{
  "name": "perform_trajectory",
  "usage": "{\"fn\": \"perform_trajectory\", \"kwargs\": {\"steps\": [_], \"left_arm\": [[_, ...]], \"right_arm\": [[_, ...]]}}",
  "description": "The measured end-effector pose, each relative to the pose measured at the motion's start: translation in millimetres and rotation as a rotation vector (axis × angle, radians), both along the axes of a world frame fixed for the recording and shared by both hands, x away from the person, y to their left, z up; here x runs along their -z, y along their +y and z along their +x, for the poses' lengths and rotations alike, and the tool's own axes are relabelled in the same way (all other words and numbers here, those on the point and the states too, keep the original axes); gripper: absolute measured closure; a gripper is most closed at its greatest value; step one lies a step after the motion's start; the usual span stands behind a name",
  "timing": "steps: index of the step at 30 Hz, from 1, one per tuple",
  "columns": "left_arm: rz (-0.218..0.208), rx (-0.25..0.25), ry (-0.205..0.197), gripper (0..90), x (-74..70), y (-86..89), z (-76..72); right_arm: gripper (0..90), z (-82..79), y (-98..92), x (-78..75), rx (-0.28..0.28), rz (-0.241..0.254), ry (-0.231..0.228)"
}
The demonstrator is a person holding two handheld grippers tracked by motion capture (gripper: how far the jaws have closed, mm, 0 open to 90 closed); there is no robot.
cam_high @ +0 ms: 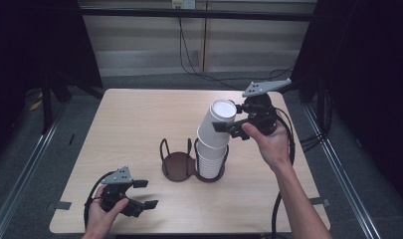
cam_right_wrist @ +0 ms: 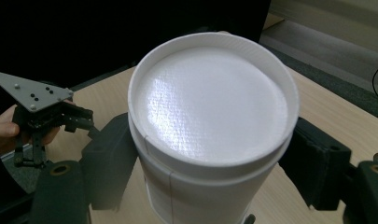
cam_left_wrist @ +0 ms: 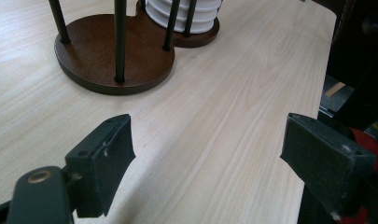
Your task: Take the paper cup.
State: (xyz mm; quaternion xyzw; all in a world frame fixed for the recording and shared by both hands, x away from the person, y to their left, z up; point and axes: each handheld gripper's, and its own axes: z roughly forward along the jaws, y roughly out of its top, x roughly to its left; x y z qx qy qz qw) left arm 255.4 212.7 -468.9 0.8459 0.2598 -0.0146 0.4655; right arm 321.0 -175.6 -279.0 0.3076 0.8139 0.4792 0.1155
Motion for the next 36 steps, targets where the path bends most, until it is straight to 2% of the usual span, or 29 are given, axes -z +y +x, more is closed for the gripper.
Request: {"fn": "perform_trajectory", "kwargs": {"steps": [17, 20, 21, 22, 28, 34, 36], "left_arm": [[0.001, 0.0, 0.002, 16.4, 0.1, 0.1, 0.2], [-0.002, -0.001, 0.002, 16.4, 0.1, 0.3, 0.2], [-0.002, -0.001, 0.002, 16.4, 0.1, 0.3, 0.2], [-0.002, -0.001, 0.002, 16.4, 0.1, 0.3, 0.1], [-0.004, 0.0, 0.004, 16.4, 0.1, 0.0, 0.1], [0.001, 0.002, -0.002, 16.5, -1.3, -1.7, 0.4], [-0.005, 0.004, -0.007, 16.5, -2.5, -1.8, 0.2]], "right_arm": [[24.2, -2.7, -11.9, -6.2, 0.018, 0.104, -0.017], [24.2, -3.5, -16.8, -7.0, 0.022, 0.144, -0.021], [24.2, -3.5, -16.8, -7.0, 0.022, 0.144, -0.021], [24.2, -4.5, -20.1, -8.0, 0.02, 0.168, -0.026], [24.2, -6.7, -24.6, -9.4, 0.029, 0.19, -0.037], [24.2, -8.5, -29.9, -11.5, 0.015, 0.257, -0.037], [24.2, -10.2, -30.6, -12.6, 0.022, 0.259, -0.046]]}}
